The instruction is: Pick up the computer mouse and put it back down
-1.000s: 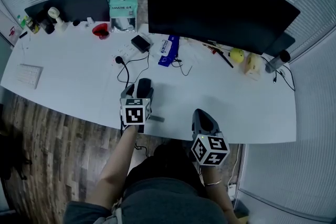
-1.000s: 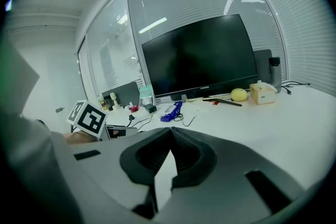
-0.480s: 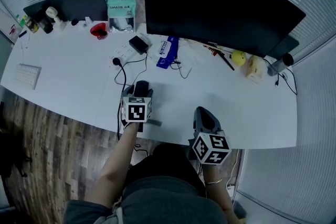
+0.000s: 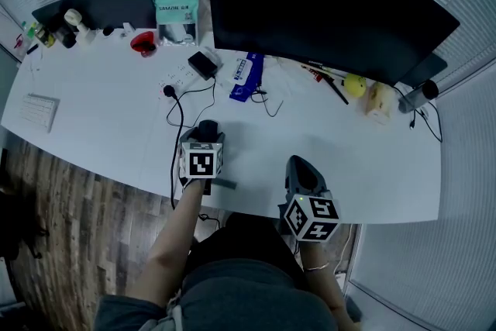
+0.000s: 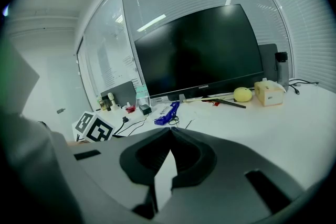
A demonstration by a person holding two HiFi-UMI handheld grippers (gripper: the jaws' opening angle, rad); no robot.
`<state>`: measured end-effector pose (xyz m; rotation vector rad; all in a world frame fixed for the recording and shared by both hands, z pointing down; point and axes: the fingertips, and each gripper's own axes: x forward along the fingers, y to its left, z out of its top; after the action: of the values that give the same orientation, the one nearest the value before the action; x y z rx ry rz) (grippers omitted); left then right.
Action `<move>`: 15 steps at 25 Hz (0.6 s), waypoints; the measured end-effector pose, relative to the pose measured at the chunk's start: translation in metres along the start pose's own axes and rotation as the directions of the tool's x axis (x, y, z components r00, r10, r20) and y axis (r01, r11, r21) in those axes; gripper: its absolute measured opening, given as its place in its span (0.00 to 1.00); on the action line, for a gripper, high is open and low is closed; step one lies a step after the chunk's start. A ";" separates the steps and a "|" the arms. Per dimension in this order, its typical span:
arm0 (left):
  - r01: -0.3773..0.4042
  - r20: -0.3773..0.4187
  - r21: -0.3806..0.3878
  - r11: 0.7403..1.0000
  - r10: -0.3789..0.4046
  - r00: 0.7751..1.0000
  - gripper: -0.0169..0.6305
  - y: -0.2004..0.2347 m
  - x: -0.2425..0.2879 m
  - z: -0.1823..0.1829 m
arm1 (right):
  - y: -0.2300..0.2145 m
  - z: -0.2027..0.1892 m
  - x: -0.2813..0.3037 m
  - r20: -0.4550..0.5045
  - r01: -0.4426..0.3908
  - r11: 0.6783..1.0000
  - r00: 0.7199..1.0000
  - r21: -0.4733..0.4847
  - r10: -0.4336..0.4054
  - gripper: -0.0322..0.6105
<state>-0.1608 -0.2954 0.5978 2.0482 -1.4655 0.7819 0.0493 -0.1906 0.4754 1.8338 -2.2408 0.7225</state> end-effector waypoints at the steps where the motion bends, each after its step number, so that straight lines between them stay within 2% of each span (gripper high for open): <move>1: -0.002 -0.005 -0.001 1.000 0.002 1.000 0.50 0.000 0.001 -0.001 | -0.001 0.000 0.001 -0.001 -0.001 1.000 1.000 0.000 0.001 0.06; 9: -0.013 -0.018 0.016 1.000 0.013 1.000 0.50 0.000 0.004 -0.002 | -0.004 0.001 0.005 -0.009 -0.007 1.000 1.000 -0.001 0.007 0.06; 15: 0.019 -0.021 0.059 0.998 -0.018 1.000 0.50 -0.005 0.001 0.001 | -0.004 0.001 0.003 -0.006 -0.005 1.000 1.000 -0.003 0.005 0.06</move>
<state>-0.1559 -0.2958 0.5972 2.0882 -1.4261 0.8452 0.0524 -0.1942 0.4772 1.8222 -2.2426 0.7240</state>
